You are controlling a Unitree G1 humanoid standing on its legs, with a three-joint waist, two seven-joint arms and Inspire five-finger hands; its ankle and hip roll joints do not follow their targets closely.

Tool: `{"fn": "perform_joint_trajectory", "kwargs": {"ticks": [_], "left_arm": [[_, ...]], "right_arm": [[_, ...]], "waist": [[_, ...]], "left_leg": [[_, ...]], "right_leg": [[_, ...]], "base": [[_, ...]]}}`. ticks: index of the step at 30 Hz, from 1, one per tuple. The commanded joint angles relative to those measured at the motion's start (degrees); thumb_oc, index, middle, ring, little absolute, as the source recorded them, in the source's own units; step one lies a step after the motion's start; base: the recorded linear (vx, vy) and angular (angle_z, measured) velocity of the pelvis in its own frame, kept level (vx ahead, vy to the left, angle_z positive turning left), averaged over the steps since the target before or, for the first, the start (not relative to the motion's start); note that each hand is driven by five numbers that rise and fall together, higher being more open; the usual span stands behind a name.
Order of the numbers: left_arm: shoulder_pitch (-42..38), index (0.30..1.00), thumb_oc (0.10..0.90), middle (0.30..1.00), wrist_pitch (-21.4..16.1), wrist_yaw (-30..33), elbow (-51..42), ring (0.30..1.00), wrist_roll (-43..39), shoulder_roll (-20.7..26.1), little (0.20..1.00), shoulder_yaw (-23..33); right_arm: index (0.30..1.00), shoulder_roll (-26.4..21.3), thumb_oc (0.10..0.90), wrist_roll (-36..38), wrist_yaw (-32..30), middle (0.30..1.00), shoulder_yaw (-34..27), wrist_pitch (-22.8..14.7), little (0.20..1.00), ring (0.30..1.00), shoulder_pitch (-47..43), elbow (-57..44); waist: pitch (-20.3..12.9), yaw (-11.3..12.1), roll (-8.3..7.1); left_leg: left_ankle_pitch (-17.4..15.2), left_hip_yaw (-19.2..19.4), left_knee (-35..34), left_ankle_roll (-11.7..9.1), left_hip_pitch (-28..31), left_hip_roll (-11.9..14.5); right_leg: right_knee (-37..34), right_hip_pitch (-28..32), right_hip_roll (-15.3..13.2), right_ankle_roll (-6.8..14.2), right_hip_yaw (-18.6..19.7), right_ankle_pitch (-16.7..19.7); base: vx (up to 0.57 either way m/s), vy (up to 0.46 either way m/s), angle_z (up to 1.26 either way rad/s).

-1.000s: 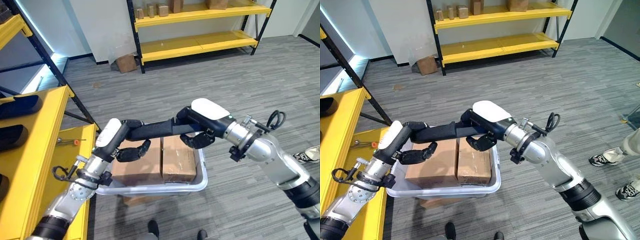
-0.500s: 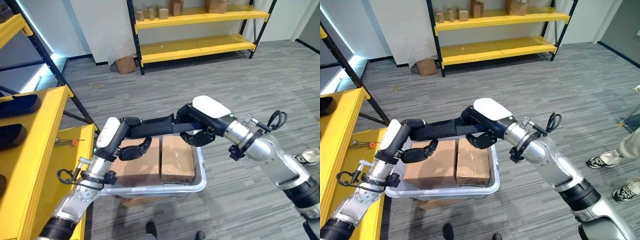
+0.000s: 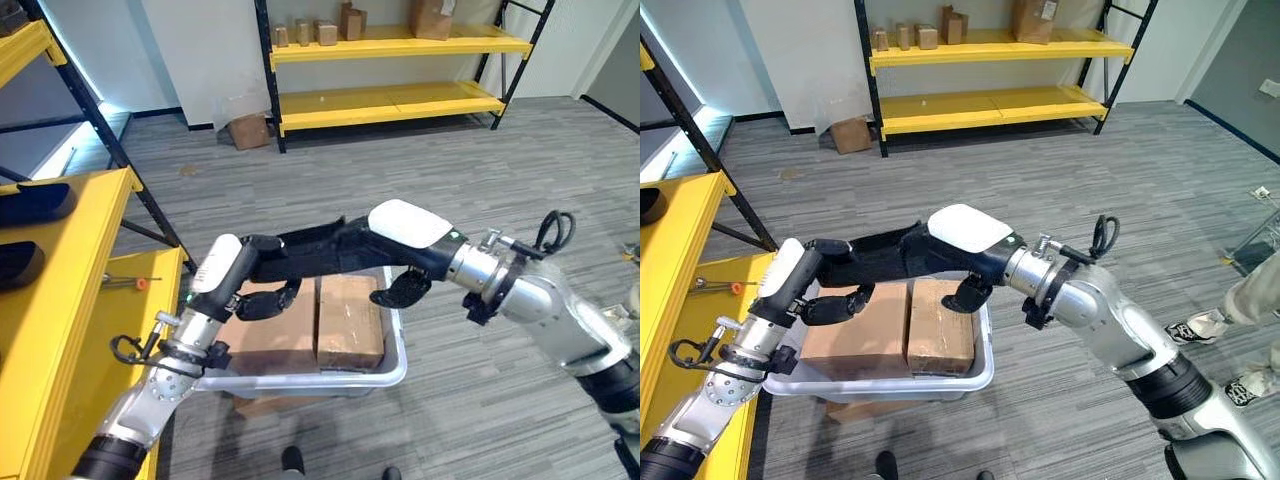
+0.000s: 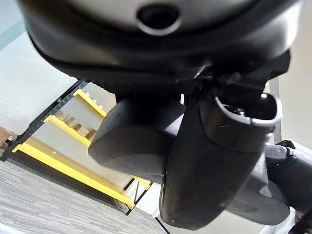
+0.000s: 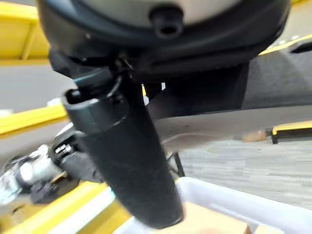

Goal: Move parts from the plastic box to the shelf.

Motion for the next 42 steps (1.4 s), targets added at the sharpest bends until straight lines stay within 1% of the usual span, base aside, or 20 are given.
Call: {"fn": "perform_joint_trajectory", "kwargs": {"ticks": [1,3,6,9,11,12,13,14,15,16,18,19,21,24,30,34,35,36,38,42], "left_arm": [[-11.0,0.3,0.4,0.3,-6.8,2.5,-3.6,0.3,-6.1,0.1,0.3,-0.7],[-11.1,0.3,0.4,0.3,-6.7,1.9,-3.5,0.3,-6.3,0.6,0.3,-0.9],[-11.2,0.3,0.4,0.3,-6.4,1.3,-3.4,0.3,-6.7,0.9,0.3,-1.1],[-10.8,0.3,0.4,0.3,-5.6,0.3,-3.8,0.3,-7.2,1.0,0.3,-0.8],[-10.4,0.3,0.4,0.3,-5.3,0.3,-4.0,0.3,-7.1,1.1,0.3,-0.7],[-10.4,0.3,0.4,0.3,-5.3,0.4,-4.0,0.3,-7.1,1.1,0.3,-0.7],[-10.2,0.3,0.4,0.3,-5.0,0.5,-4.2,0.3,-7.2,1.1,0.3,-0.8],[-9.8,0.3,0.4,0.3,-4.8,0.8,-4.3,0.3,-6.8,0.7,0.3,-1.0],[-9.8,0.3,0.4,0.3,-4.1,1.2,-4.7,0.3,-6.9,0.5,0.3,-1.4],[-9.8,0.3,0.4,0.3,-4.1,1.3,-4.7,0.3,-6.8,0.5,0.3,-1.5],[-9.7,0.3,0.4,0.3,-3.9,1.8,-5.1,0.3,-6.6,0.2,0.3,-1.7],[-9.7,0.3,0.4,0.3,-3.8,1.9,-5.1,0.3,-6.6,0.1,0.3,-1.7],[-9.5,0.3,0.4,0.3,-3.3,1.6,-5.9,0.3,-7.1,0.1,0.3,-1.6],[-9.3,0.3,0.4,0.3,-3.0,1.5,-6.3,0.3,-7.1,-0.1,0.3,-1.3],[-8.1,0.3,0.4,0.3,-3.2,2.7,-6.2,0.3,-5.5,0.3,0.3,0.1],[-8.0,0.3,0.4,0.3,-3.3,2.8,-6.2,0.3,-5.3,0.3,0.3,0.2],[-4.8,0.3,0.4,0.3,-3.8,5.8,-7.3,0.3,-2.9,0.6,0.3,3.2],[-3.6,0.3,0.4,0.3,-4.0,6.6,-7.7,0.3,-2.4,0.6,0.3,4.2],[-1.5,0.3,0.4,0.3,-4.8,8.4,-8.6,0.3,-0.6,0.5,0.3,6.1],[3.8,0.3,0.4,0.3,-5.4,10.4,-11.7,0.3,1.2,-0.1,0.3,10.3]], "right_arm": [[1.0,2.9,0.9,8.0,-1.6,1.0,2.5,-2.5,1.0,1.0,-5.5,-6.6],[1.0,2.4,0.9,7.5,-3.8,1.0,1.5,-0.6,1.0,1.0,-5.2,-6.1],[1.0,2.6,0.9,6.9,-5.3,1.0,-0.2,0.4,1.0,1.0,-4.5,-5.1],[1.0,3.3,0.9,5.1,-9.3,1.0,-3.6,1.9,1.0,1.0,-3.1,-4.1],[1.0,3.8,0.9,3.2,-13.3,1.0,-5.7,1.9,1.0,1.0,-1.9,-4.2],[1.0,3.8,0.9,3.1,-13.4,1.0,-5.7,1.9,1.0,1.0,-1.8,-4.2],[1.0,4.3,0.9,2.7,-17.0,1.0,-7.0,2.5,1.0,1.0,-1.1,-4.4],[1.0,5.6,0.9,1.5,-22.1,1.0,-8.9,4.5,1.0,1.0,0.0,-4.6],[1.0,7.6,0.9,-0.7,-27.6,1.0,-11.1,5.0,1.0,1.0,1.1,-3.9],[1.0,7.9,0.9,-0.9,-28.5,1.0,-11.4,5.2,1.0,1.0,1.4,-3.7],[1.0,9.6,0.9,-3.5,-33.4,1.0,-13.3,6.0,1.0,1.0,2.5,-2.9],[1.0,9.7,0.9,-3.7,-33.8,1.0,-13.4,5.9,1.0,1.0,2.6,-2.8],[1.0,11.2,0.9,-4.7,-38.6,1.0,-14.9,8.3,1.0,1.0,2.9,-1.9],[1.0,12.0,0.9,-4.5,-40.5,1.0,-15.5,10.2,1.0,1.0,3.4,-1.8],[1.0,13.5,0.9,2.4,-43.8,1.0,-18.0,12.7,1.0,1.0,8.7,0.2],[1.0,13.7,0.9,2.5,-43.9,1.0,-18.2,12.7,1.0,1.0,9.2,0.4],[1.0,18.4,0.9,14.6,-47.7,1.0,-20.7,11.2,1.0,1.0,17.4,4.8],[1.0,20.2,0.9,17.9,-48.7,1.0,-21.0,10.2,1.0,1.0,19.6,6.0],[1.0,23.3,0.9,19.0,-49.6,1.0,-21.6,8.3,1.0,1.0,23.2,7.9],[1.0,27.2,0.9,21.0,-45.1,1.0,-21.4,9.6,1.0,1.0,28.3,10.8]], "waist": [[-4.7,0.8,-1.19],[-4.9,0.5,-1.2],[-4.9,0.2,-1.1],[-4.7,-0.3,-0.76],[-4.7,-0.6,-0.5],[-4.7,-0.5,-0.53],[-4.7,-0.7,-0.31],[-4.6,-1.1,0.05],[-4.5,-1.3,0.44],[-4.5,-1.3,0.49],[-4.4,-1.5,0.94],[-4.4,-1.5,0.97],[-4.3,-1.4,1.56],[-4.2,-1.4,1.83],[-4.2,-1.8,2.25],[-4.1,-1.8,2.26],[-4.0,-1.7,2.71],[-4.0,-1.7,2.84],[-3.9,-1.5,3.18],[-3.6,-0.7,3.86]], "left_leg": [[-5.5,-5.0,-0.3,-2.7,2.9,3.2],[-5.5,-4.9,-0.4,-2.6,3.0,3.2],[-5.5,-4.9,-0.4,-2.7,3.0,3.2],[-5.6,-4.6,-0.3,-2.7,3.1,3.3],[-5.7,-4.4,-0.2,-2.7,3.2,3.3],[-5.7,-4.3,-0.2,-2.7,3.2,3.3],[-5.7,-4.2,-0.2,-2.7,3.2,3.4],[-5.8,-4.0,-0.1,-2.7,3.2,3.4],[-5.9,-3.8,0.0,-2.7,3.1,3.3],[-5.9,-3.7,0.0,-2.7,3.1,3.3],[-6.0,-3.6,0.1,-2.7,3.0,3.3],[-6.0,-3.6,0.1,-2.7,3.0,3.2],[-6.1,-3.5,0.2,-2.7,2.8,3.0],[-6.1,-3.5,0.1,-2.7,2.8,3.0],[-6.2,-3.4,0.2,-2.7,2.6,2.7],[-6.2,-3.4,0.2,-2.6,2.7,2.6],[-6.1,-3.8,0.5,-2.2,2.6,2.2],[-6.2,-4.0,0.6,-2.1,2.5,2.1],[-6.2,-4.7,0.7,-2.0,2.3,1.8],[-6.2,-6.3,1.0,-2.2,1.7,1.3]], "right_leg": [[5.7,-2.1,0.5,-2.0,-3.4,-5.7],[5.8,-2.1,0.6,-2.0,-3.2,-5.6],[5.8,-2.2,0.6,-1.9,-2.9,-5.6],[6.0,-2.3,0.6,-1.9,-2.6,-5.6],[6.1,-2.3,0.6,-1.8,-2.3,-5.6],[6.1,-2.3,0.6,-1.8,-2.3,-5.6],[6.1,-2.4,0.6,-1.7,-2.1,-5.6],[6.2,-2.5,0.6,-1.8,-1.9,-5.7],[6.3,-2.6,0.6,-1.7,-1.6,-5.7],[6.3,-2.6,0.6,-1.7,-1.6,-5.7],[6.4,-2.7,0.5,-1.7,-1.4,-5.8],[6.4,-2.8,0.4,-1.7,-1.4,-5.8],[6.5,-2.9,0.3,-1.7,-1.4,-5.9],[6.5,-2.9,0.1,-1.7,-1.4,-5.9],[6.6,-3.1,-0.2,-1.6,-1.5,-6.0],[6.6,-3.0,-0.2,-1.6,-1.5,-6.0],[6.8,-3.3,-0.2,-1.9,-1.8,-5.8],[6.8,-3.3,-0.2,-1.9,-1.9,-5.9],[7.0,-3.5,-0.2,-2.0,-2.2,-6.1],[7.4,-3.5,0.1,-2.4,-3.1,-7.1]], "base": [[0.0,0.0,0.0],[0.0,0.0,0.0],[0.0,-0.006,-0.02],[0.0,0.0,0.0],[0.0,0.0,0.0],[0.0,0.0,0.0],[0.0,0.0,0.0],[0.0,0.044,-0.07],[0.0,0.041,-0.09],[0.0,0.037,-0.09],[-0.01,0.031,-0.1],[-0.01,0.035,-0.07],[-0.01,0.04,-0.04],[0.0,0.011,-0.02],[0.0,0.0,0.0],[-0.01,-0.018,0.0],[-0.06,-0.1,-0.02],[-0.08,-0.126,-0.01],[-0.03,-0.084,0.04],[-0.06,-0.107,0.15]]}}
